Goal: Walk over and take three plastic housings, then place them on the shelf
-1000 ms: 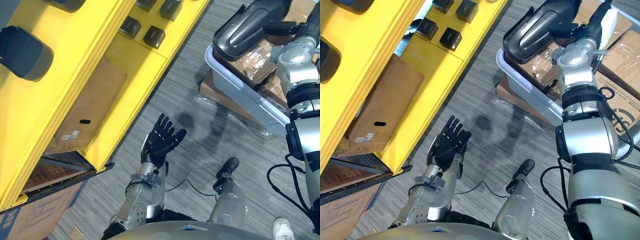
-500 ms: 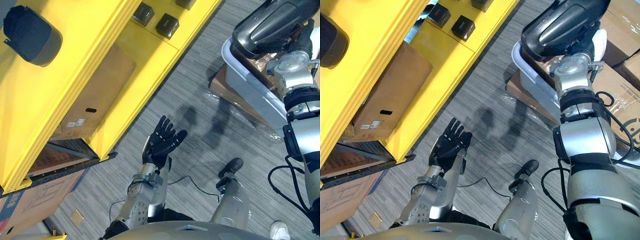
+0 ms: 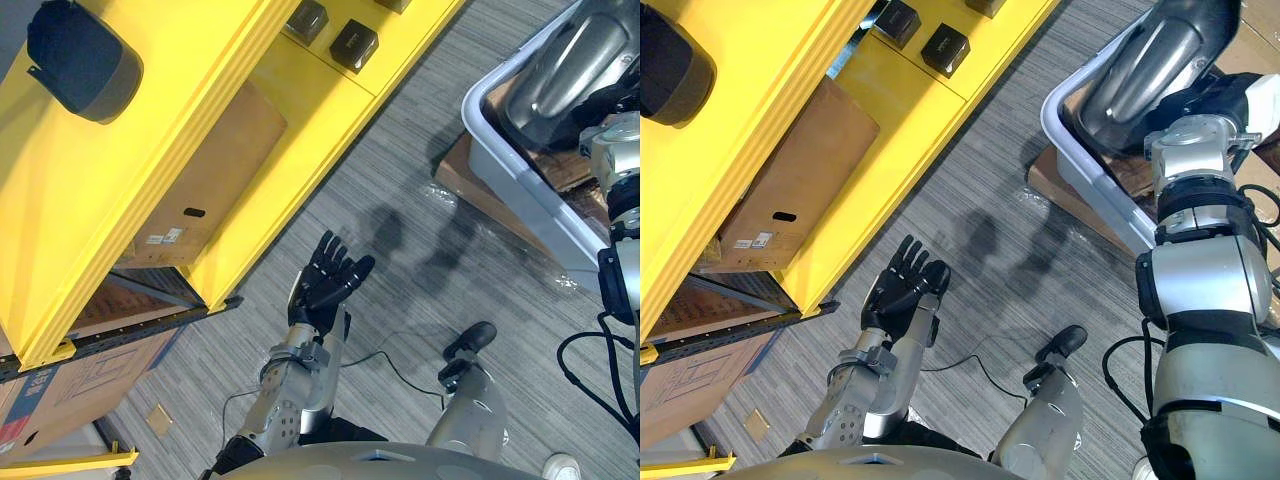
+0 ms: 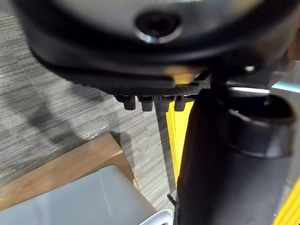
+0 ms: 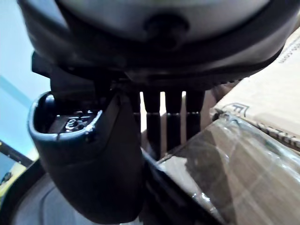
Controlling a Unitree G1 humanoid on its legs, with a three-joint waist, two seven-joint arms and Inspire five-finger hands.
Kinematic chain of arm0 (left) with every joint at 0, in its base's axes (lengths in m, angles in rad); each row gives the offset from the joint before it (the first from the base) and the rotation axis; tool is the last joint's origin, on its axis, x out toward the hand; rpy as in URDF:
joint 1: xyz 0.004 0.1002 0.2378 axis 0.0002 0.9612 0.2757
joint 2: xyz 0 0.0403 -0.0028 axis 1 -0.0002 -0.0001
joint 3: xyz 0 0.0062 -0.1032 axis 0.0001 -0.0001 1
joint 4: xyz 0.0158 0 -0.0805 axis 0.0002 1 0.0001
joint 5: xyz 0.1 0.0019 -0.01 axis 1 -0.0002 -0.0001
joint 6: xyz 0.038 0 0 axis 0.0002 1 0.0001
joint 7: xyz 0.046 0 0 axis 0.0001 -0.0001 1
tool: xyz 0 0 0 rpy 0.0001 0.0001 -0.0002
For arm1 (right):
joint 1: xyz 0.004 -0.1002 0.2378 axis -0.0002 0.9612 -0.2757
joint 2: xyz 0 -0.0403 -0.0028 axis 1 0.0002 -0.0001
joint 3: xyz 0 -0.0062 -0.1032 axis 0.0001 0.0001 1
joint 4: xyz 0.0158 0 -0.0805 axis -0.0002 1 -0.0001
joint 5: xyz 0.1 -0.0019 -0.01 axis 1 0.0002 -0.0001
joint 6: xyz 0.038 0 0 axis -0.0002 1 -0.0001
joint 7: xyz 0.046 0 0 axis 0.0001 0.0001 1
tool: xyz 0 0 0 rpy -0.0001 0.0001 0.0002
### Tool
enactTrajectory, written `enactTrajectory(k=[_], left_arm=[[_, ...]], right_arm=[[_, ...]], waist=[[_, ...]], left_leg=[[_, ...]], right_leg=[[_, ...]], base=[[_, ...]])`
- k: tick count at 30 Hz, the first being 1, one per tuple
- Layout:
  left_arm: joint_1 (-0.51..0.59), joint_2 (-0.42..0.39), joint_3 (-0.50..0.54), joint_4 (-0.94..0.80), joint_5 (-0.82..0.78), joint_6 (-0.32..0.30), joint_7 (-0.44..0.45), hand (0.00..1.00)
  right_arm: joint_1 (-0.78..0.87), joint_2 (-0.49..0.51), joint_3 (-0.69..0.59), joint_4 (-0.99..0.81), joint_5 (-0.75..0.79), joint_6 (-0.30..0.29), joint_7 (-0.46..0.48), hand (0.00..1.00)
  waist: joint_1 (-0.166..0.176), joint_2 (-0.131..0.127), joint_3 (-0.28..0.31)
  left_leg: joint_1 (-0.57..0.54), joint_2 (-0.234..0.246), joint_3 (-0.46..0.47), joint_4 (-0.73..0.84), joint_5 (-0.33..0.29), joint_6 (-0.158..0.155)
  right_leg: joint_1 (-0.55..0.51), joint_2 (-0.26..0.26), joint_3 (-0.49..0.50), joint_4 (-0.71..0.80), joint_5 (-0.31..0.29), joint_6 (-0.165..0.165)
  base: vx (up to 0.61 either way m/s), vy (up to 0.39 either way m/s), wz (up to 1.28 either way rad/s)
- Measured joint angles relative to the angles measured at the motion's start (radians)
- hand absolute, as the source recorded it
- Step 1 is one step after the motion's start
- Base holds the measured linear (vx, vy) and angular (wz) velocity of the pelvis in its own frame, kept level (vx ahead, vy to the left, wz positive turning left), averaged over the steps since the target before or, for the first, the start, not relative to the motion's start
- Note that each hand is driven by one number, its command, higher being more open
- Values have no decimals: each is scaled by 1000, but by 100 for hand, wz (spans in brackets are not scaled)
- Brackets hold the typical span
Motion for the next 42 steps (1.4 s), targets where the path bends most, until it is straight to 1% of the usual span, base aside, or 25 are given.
enactTrajectory(k=[4, 7, 9, 14, 18, 21, 22, 23, 24, 26, 27, 28, 29, 31, 33, 35, 37, 38, 39, 40, 41, 42], left_arm=[[1, 1, 2, -3, 0, 0, 3, 100], [4, 1, 2, -4, 2, 0, 3, 100], [13, 5, 6, -6, 2, 0, 3, 100], [59, 9, 30, -16, 2, 0, 3, 100], [109, 41, 45, -89, 2, 0, -4, 100], [113, 48, 65, -120, 3, -1, -12, 100], [113, 50, 79, -129, 4, -8, -24, 100], [113, 51, 83, -129, 5, -12, -29, 100], [114, 55, 87, -130, 5, -13, -36, 100], [122, 80, 99, -151, 7, -13, -42, 100], [126, 89, 117, -173, 19, -14, -51, 100], [122, 98, 133, -188, 43, -14, -54, 100], [113, 114, 147, -211, 60, -13, -56, 100], [101, 127, 169, -251, 80, -13, -59, 100], [76, 137, 180, -288, 80, 3, -60, 100], [41, 148, 196, -324, 72, 36, -63, 100], [-26, 151, 200, -323, 1, 117, -79, 100], [-49, 152, 199, -317, -17, 140, -80, 100], [-83, 155, 193, -295, -41, 182, -80, 100], [-123, 153, 181, -252, -70, 222, -85, 100], [-131, 153, 179, -243, -82, 233, -87, 100], [-189, 144, 156, -168, -136, 289, -93, 100]], right_arm=[[-22, -4, -5, 12, 14, 8, -24, 0], [-50, -4, -12, 40, 23, 33, -32, 0], [-50, -5, -18, 63, 24, 37, -44, 0], [-56, -17, -32, 100, 18, 38, -49, 0], [-72, -27, -31, 139, -50, 38, -51, 0], [-77, -65, -29, 139, -72, 19, -52, 0], [-78, -82, -21, 139, -109, -7, -53, 0], [-79, -90, -15, 139, -125, -18, -53, 0], [-82, -104, -7, 139, -163, -45, -53, 0], [-86, -105, 2, 134, -210, -86, -60, 0], [-86, -107, 9, 120, -237, -118, -63, 0], [-86, -107, 10, 93, -258, -129, -71, 0], [-86, -107, 12, 50, -285, -148, -84, 0], [-85, -107, 29, -30, -300, -174, -104, 0], [-83, -106, 30, -104, -342, -200, -111, 0], [-63, -95, 30, -182, -391, -224, -111, 0], [-12, -70, 28, -276, -461, -262, -111, 0], [2, -55, 27, -295, -476, -270, -111, 0], [32, -17, 27, -322, -494, -290, -110, 0], [68, 20, 27, -345, -524, -308, -108, 0], [75, 26, 27, -348, -531, -312, -108, 0], [111, 71, 27, -374, -568, -325, -101, 0]], waist=[[-5, 2, -2], [-8, 4, -3], [-12, 4, -3], [-33, 3, -3], [-65, 1, -1], [-74, -2, 2], [-76, -8, 6], [-78, -9, 6], [-82, -10, 7], [-98, -25, 17], [-109, -36, 25], [-114, -47, 32], [-126, -60, 41], [-139, -74, 48], [-153, -80, 51], [-162, -96, 50], [-169, -127, 41], [-172, -139, 37], [-187, -164, 23], [-193, -190, 7], [-195, -194, 5], [-214, -219, -9]], left_leg=[[12, 2, 5, 0, -1, 0], [22, 2, 6, 0, -2, 0], [33, 2, 7, -2, -3, 0], [47, 3, 9, -10, -3, 0], [49, 5, 14, -11, -3, -1], [51, 14, 18, -11, -4, -2], [54, 23, 20, -12, -4, -3], [57, 25, 21, -14, -4, -4], [62, 29, 25, -14, -5, -5], [82, 40, 35, -19, -7, -8], [91, 47, 35, -20, -10, -11], [102, 55, 43, -24, -11, -13], [118, 63, 49, -34, -10, -16], [139, 76, 60, -46, -9, -20], [168, 88, 67, -67, -5, -27], [202, 101, 80, -89, 0, -33], [245, 118, 105, -111, 1, -36], [258, 121, 115, -119, 2, -37], [275, 124, 128, -127, 3, -38], [298, 127, 146, -140, 3, -39], [303, 127, 149, -143, 3, -39], [329, 127, 164, -157, 4, -39]], right_leg=[[10, 0, -1, 0, -2, -1], [17, 0, -1, 1, -3, -3], [28, -1, -1, 0, -3, -3], [36, 0, 0, -3, -2, -2], [42, 4, 1, -16, 4, 3], [44, 13, 3, -23, 8, 2], [44, 22, 5, -24, 9, 1], [46, 24, 5, -24, 9, 1], [51, 29, 7, -26, 9, 0], [67, 41, 12, -37, 10, -2], [78, 49, 11, -41, 10, -3], [82, 57, 18, -46, 11, -5], [92, 67, 22, -57, 12, -7], [108, 81, 26, -75, 17, -12], [131, 95, 27, -91, 21, -15], [153, 111, 31, -103, 23, -18], [173, 126, 45, -109, 24, -19], [177, 129, 50, -110, 24, -19], [187, 133, 55, -117, 24, -19], [197, 138, 66, -128, 24, -19], [200, 139, 68, -130, 24, -19], [218, 142, 76, -145, 25, -18]], base=[[0, 0, 0], [-42, -2, -1], [-34, 2, 0], [-12, 1, -1], [2, -2, -2], [-1, -22, -7], [-7, -34, -9], [-8, -48, -11], [-4, -38, -12], [-1, -39, -13], [-3, -33, -14], [-13, -57, -19], [-11, -49, -20], [-7, -47, -16], [20, -45, -14], [41, -46, -17], [60, -44, -23], [82, -29, -21], [85, -17, -26], [84, -15, -22], [69, -7, -23], [54, 4, -15]])
